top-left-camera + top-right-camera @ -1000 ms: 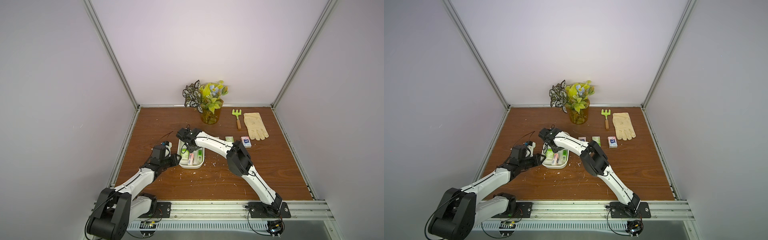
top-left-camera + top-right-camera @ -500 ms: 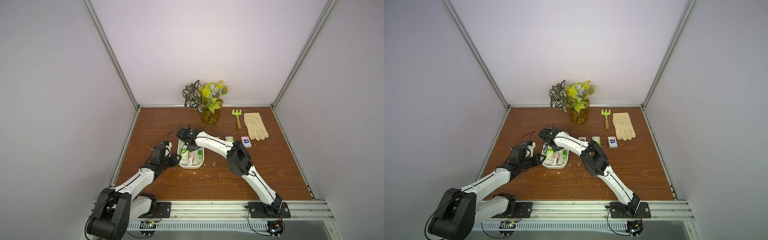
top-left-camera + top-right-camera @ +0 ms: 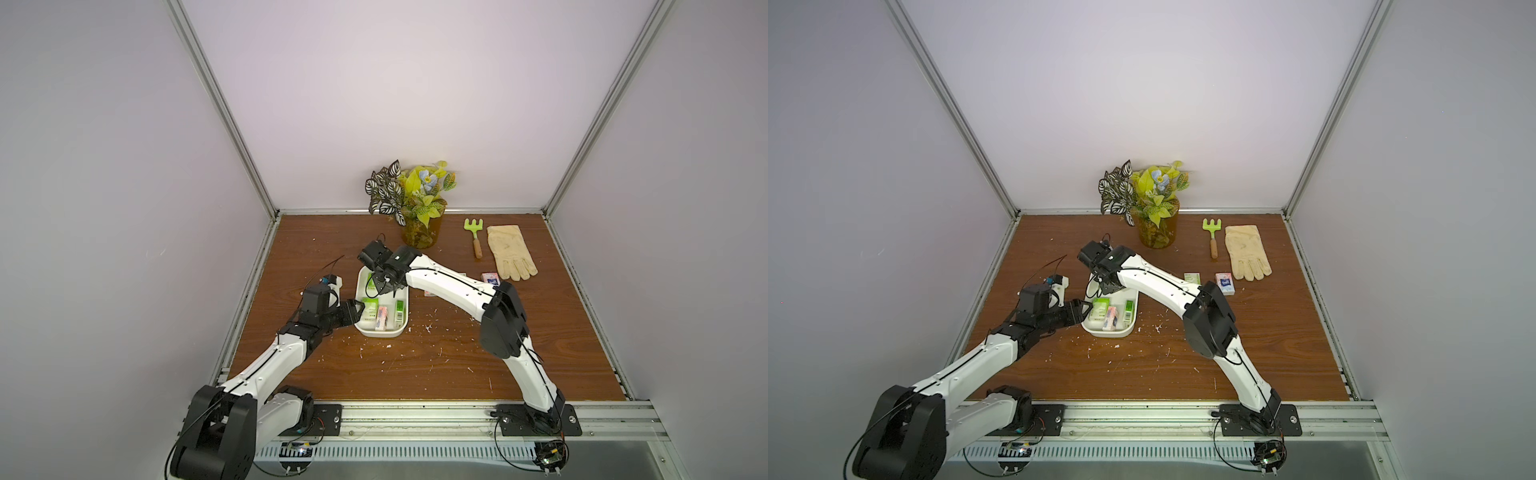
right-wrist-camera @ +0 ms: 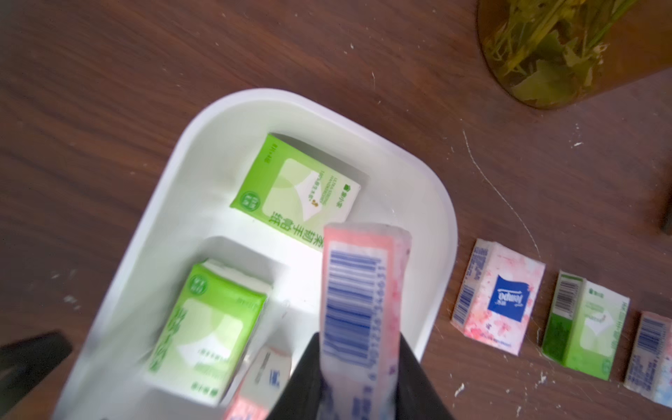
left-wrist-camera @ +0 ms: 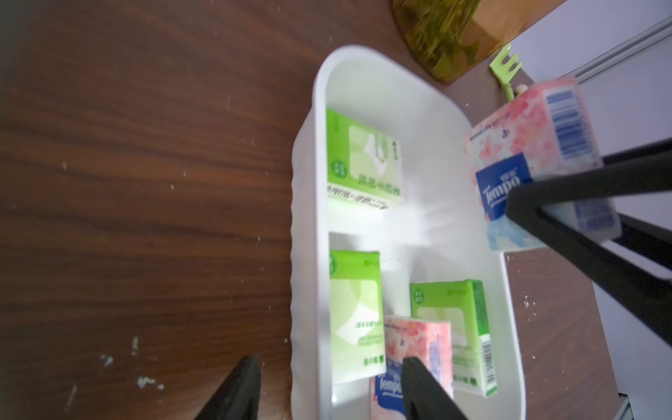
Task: Take the pocket tissues out of the storage box
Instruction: Pick up the pocket tissues from the storage box, then place the pocket tissues at the center of the board.
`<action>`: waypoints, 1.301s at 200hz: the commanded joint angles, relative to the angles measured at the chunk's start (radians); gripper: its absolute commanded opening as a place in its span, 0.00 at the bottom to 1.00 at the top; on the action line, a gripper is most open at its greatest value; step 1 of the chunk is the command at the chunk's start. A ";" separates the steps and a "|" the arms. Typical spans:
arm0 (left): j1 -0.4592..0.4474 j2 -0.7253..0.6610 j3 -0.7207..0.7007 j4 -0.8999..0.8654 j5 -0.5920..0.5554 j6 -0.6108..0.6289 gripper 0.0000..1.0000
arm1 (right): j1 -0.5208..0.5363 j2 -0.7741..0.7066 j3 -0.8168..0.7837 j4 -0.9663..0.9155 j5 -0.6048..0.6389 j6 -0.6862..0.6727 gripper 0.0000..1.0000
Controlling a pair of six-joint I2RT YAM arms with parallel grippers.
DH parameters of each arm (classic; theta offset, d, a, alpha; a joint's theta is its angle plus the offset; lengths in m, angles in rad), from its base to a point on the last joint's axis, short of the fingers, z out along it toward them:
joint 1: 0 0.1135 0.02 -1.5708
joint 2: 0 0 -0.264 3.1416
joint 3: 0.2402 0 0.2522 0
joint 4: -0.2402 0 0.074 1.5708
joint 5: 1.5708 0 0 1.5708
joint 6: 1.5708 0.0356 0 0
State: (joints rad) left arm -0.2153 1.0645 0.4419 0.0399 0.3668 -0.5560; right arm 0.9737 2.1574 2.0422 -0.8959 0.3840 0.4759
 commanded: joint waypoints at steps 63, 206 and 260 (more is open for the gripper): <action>0.015 -0.123 0.069 -0.005 -0.123 0.002 0.64 | -0.176 -0.643 -0.854 0.741 -0.496 0.180 0.29; 0.016 -0.084 0.065 0.040 -0.128 -0.045 0.69 | -0.334 -0.853 -1.646 1.414 -0.795 0.548 0.29; 0.016 -0.102 0.057 0.023 -0.138 -0.042 0.69 | -0.334 -0.763 -1.695 1.588 -0.795 0.602 0.30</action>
State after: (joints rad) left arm -0.2142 0.9771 0.4927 0.0639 0.2459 -0.5957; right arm 0.6399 1.3651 0.3599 0.5461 -0.3836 1.0370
